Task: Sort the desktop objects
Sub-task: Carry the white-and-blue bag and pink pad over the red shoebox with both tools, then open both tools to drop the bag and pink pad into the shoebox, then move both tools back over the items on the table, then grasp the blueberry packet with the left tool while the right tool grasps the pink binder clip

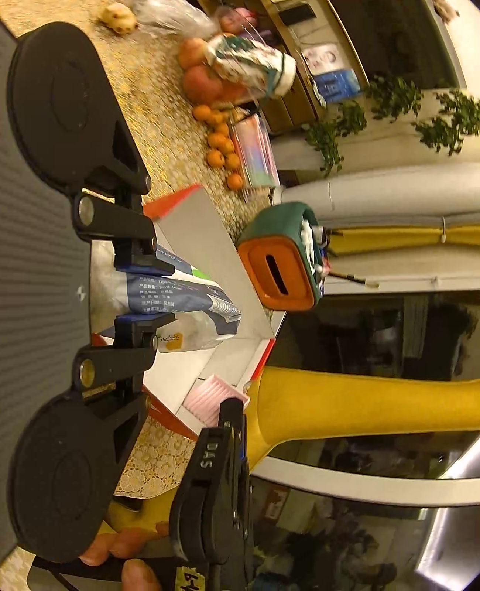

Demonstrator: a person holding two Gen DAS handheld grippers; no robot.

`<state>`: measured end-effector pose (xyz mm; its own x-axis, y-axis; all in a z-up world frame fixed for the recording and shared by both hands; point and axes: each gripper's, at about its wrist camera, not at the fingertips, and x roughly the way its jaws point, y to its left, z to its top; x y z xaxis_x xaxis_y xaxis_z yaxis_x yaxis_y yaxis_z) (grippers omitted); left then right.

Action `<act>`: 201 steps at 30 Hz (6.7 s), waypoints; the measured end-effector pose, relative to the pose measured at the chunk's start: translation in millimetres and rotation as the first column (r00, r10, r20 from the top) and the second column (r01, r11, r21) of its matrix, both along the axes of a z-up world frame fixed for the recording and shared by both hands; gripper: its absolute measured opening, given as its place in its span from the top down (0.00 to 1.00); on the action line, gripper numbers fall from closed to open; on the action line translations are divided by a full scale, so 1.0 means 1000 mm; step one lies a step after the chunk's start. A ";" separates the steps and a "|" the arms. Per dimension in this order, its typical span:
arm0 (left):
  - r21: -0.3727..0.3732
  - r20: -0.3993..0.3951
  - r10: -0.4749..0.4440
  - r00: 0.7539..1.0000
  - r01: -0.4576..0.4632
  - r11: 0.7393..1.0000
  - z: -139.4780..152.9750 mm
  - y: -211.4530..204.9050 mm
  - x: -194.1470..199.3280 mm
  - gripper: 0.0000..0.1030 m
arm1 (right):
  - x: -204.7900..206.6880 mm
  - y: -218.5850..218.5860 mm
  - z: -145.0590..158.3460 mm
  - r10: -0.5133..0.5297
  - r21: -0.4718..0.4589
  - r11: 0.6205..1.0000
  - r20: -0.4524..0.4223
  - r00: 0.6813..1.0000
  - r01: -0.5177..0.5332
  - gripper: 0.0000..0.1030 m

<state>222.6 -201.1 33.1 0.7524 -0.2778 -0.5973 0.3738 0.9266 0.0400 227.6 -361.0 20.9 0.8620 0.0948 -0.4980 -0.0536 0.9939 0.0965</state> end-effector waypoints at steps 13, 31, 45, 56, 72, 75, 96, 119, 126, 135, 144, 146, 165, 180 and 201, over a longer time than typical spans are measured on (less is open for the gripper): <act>0.066 -0.152 -0.038 0.988 0.048 0.997 -0.023 -0.032 0.075 0.82 | 0.058 -0.011 -0.016 0.068 -0.076 0.994 -0.132 0.989 -0.079 0.92; 0.137 -0.298 -0.059 0.953 0.104 0.985 -0.081 -0.055 0.133 0.82 | 0.126 -0.031 -0.081 0.083 -0.011 0.995 -0.442 0.893 -0.098 0.92; 0.124 -0.357 -0.038 0.933 0.088 0.988 -0.106 -0.051 0.145 0.82 | 0.129 -0.033 -0.103 0.099 -0.020 0.992 -0.501 0.860 -0.125 0.92; 0.115 -0.404 -0.024 0.915 0.077 0.990 -0.115 -0.050 0.145 0.81 | 0.130 -0.029 -0.108 0.087 -0.059 0.989 -0.521 0.849 -0.137 0.90; 0.059 -0.370 -0.015 0.929 0.040 0.997 -0.097 -0.033 0.135 0.76 | 0.119 -0.047 -0.090 0.112 0.015 0.993 -0.485 0.867 -0.120 0.82; 0.045 -0.359 -0.017 0.933 0.035 0.998 -0.091 -0.031 0.132 0.76 | 0.115 -0.051 -0.085 0.119 0.034 0.993 -0.475 0.872 -0.117 0.81; -0.020 -0.269 -0.008 0.963 0.003 1.000 -0.057 -0.014 0.089 0.42 | 0.076 -0.037 -0.056 0.100 -0.054 0.991 -0.323 0.941 -0.124 0.05; -0.113 -0.241 0.077 0.968 -0.106 0.988 -0.032 0.071 -0.014 0.02 | -0.013 0.025 -0.022 0.210 -0.094 0.968 -0.195 0.958 -0.232 0.00; -0.117 -0.222 0.146 0.964 -0.175 0.978 -0.031 0.119 -0.047 0.00 | -0.036 0.072 -0.020 0.276 -0.092 0.950 -0.202 0.940 -0.298 0.01; -0.101 -0.206 0.199 0.958 -0.223 0.969 -0.042 0.168 -0.074 0.00 | -0.048 0.123 -0.037 0.302 -0.066 0.943 -0.241 0.922 -0.326 0.01; -0.048 -0.214 0.297 0.931 -0.313 0.948 -0.060 0.213 -0.078 0.00 | -0.041 0.161 -0.051 0.294 -0.052 0.946 -0.274 0.916 -0.319 0.01; -0.046 -0.211 0.311 0.927 -0.328 0.944 -0.063 0.223 -0.078 0.00 | -0.039 0.168 -0.054 0.296 -0.054 0.945 -0.277 0.914 -0.322 0.02; -0.032 -0.207 0.406 0.890 -0.421 0.907 -0.100 0.283 -0.051 0.00 | 0.009 0.218 -0.086 0.286 -0.014 0.950 -0.359 0.889 -0.312 0.17; -0.005 -0.214 0.381 0.899 -0.391 0.920 -0.120 0.282 -0.030 0.01 | 0.047 0.247 -0.101 0.256 0.011 0.960 -0.426 0.868 -0.278 0.34; -0.016 -0.216 0.319 0.923 -0.330 0.944 -0.139 0.290 -0.014 0.10 | 0.069 0.256 -0.125 0.237 0.097 0.971 -0.515 0.824 -0.219 0.61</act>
<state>208.9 88.5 -105.5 0.6673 -0.0735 -0.7412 0.0469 0.9973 -0.0567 297.0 -104.9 -104.0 0.4290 0.2798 -0.8589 -0.2109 0.9556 0.2059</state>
